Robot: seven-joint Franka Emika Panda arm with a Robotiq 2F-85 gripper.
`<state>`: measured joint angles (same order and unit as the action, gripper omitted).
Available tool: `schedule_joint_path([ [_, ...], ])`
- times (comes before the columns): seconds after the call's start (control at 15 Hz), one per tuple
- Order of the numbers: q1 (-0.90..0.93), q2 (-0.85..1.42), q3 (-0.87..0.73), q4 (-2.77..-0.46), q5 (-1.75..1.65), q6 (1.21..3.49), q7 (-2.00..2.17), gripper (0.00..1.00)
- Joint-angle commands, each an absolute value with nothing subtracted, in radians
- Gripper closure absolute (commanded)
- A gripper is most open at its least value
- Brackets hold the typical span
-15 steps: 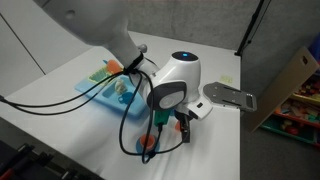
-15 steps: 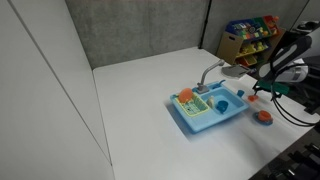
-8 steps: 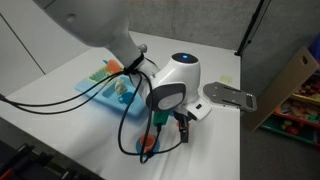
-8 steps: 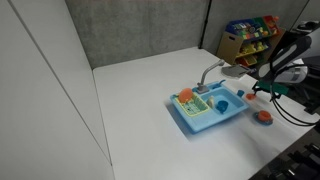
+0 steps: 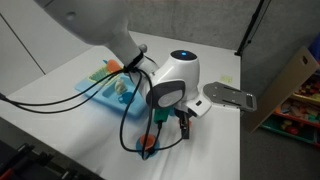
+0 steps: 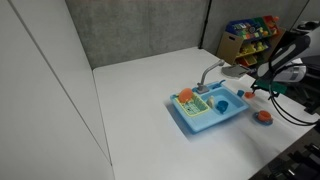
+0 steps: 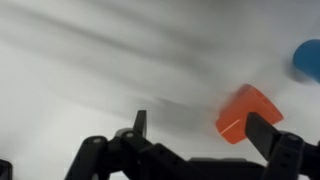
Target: Remove the orange cup from the drying rack, put it on the table and then put the blue cup in the drying rack
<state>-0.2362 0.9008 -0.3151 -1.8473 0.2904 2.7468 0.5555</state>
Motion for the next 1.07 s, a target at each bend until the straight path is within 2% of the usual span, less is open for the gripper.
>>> schedule_joint_path([
  [0.0,-0.249,0.910,-0.302,-1.815,0.318,2.762,0.553,0.00],
  [1.0,-0.276,0.993,-0.296,-1.693,0.360,2.790,0.568,0.00],
])
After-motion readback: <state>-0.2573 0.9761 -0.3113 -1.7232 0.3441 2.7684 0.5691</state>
